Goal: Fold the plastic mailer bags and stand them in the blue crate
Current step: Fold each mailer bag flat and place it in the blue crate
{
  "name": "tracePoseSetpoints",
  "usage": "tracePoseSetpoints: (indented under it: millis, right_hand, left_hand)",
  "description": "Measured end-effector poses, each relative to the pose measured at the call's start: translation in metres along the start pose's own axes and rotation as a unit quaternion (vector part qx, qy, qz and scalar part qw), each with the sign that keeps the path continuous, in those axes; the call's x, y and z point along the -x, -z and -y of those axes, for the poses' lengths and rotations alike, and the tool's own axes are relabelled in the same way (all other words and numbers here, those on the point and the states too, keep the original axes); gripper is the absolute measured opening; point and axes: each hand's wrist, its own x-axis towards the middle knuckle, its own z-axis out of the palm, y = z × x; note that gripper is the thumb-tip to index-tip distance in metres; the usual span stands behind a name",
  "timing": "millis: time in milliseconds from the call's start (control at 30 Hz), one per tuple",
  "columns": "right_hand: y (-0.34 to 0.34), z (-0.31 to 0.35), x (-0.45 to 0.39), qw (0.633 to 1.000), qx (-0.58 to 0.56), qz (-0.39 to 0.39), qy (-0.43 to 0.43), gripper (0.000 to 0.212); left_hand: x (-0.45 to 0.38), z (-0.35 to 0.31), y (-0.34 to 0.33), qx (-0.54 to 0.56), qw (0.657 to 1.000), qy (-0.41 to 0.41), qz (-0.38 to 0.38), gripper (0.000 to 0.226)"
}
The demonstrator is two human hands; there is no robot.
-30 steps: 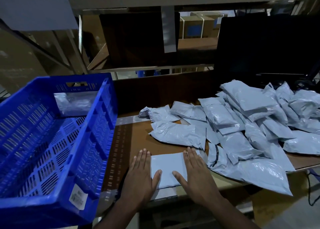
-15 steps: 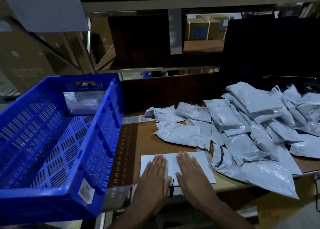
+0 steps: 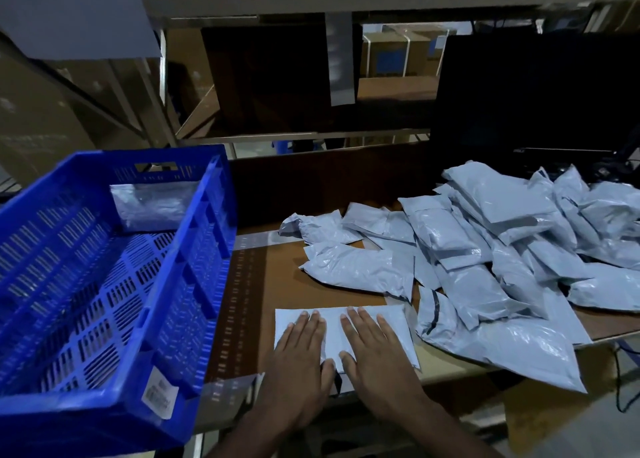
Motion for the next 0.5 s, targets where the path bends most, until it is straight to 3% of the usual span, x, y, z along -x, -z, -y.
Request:
tracePoseSetpoints:
  millis: [133,200,333,500]
  right_hand:
    - [0.015,0.001,-0.011,0.998,-0.042,-0.034,0.021,0.095]
    - [0.019,0.004,-0.017,0.998,-0.043,-0.048,0.017,0.086]
    - [0.002,0.005,-0.023,0.999,0.007,0.023,0.025,0.07]
    - [-0.005,-0.002,-0.016,1.0,-0.007,-0.01,0.003,0.075]
  left_hand:
    - [-0.014,-0.001,0.021,0.003,0.999,0.006,-0.049,0.055]
    - [-0.021,-0.002,0.022,-0.015,0.998,0.004,-0.063,0.051]
    - [-0.021,0.003,0.002,-0.036,0.999,-0.006,-0.032,0.076]
    - [-0.019,0.011,-0.01,-0.017,0.998,0.011,-0.067,0.081]
